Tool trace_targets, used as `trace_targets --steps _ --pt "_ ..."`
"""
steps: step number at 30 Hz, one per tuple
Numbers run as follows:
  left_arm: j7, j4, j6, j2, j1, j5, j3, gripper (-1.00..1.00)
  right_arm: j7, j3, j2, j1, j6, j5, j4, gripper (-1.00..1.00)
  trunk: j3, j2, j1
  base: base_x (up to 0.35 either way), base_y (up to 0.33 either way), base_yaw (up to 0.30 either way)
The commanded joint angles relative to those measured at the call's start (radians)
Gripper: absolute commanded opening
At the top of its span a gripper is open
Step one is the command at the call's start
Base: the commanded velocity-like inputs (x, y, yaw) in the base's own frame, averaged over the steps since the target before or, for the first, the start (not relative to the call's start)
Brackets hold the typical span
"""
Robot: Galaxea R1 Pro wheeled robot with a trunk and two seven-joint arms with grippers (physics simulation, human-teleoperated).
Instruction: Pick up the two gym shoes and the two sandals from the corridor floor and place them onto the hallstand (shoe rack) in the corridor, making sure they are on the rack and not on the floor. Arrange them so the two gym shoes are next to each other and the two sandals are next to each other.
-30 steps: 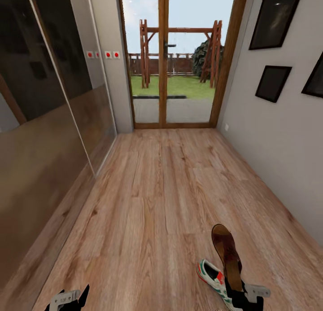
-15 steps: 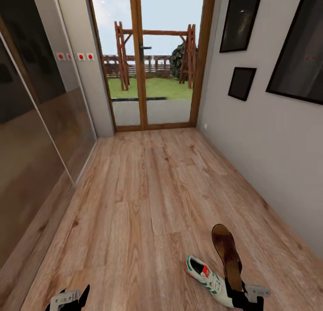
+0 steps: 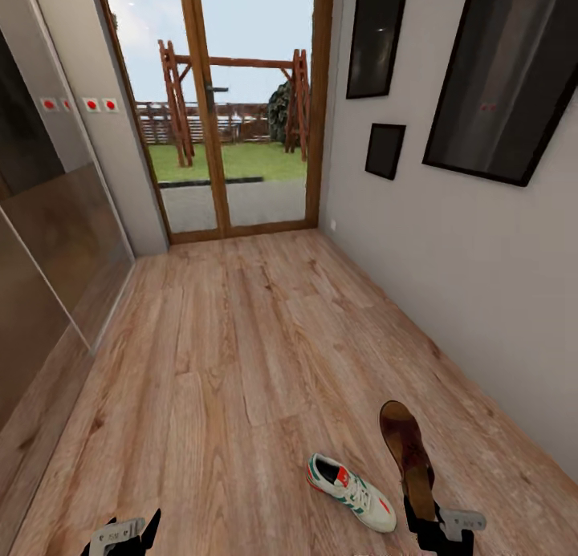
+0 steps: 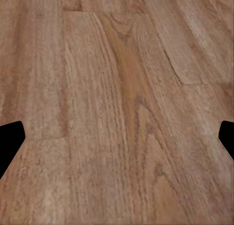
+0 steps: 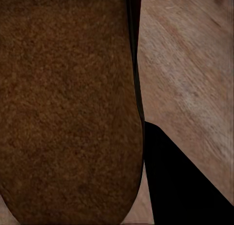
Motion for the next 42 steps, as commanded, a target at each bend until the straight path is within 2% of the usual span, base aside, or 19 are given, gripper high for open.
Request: trace_targets --steps 1,12,42 --pt "-0.006 -0.001 -0.006 -0.001 -0.001 -0.011 0.007 1.00 0.009 0.006 0.000 -0.001 -0.002 -0.014 0.001 -1.00 0.000 0.000 0.000 0.000 0.000 -0.262" --pt "-0.006 -0.001 -0.005 -0.002 -0.001 -0.011 0.006 1.00 0.010 0.007 -0.002 -0.001 -0.001 -0.015 0.000 -1.00 0.011 0.000 0.000 0.047 0.035 -0.255" --pt "-0.007 -0.001 -0.006 -0.002 -0.001 -0.011 0.007 1.00 0.008 0.008 -0.001 -0.001 -0.001 -0.017 0.001 -1.00 0.045 0.000 0.000 0.210 0.235 -0.242"
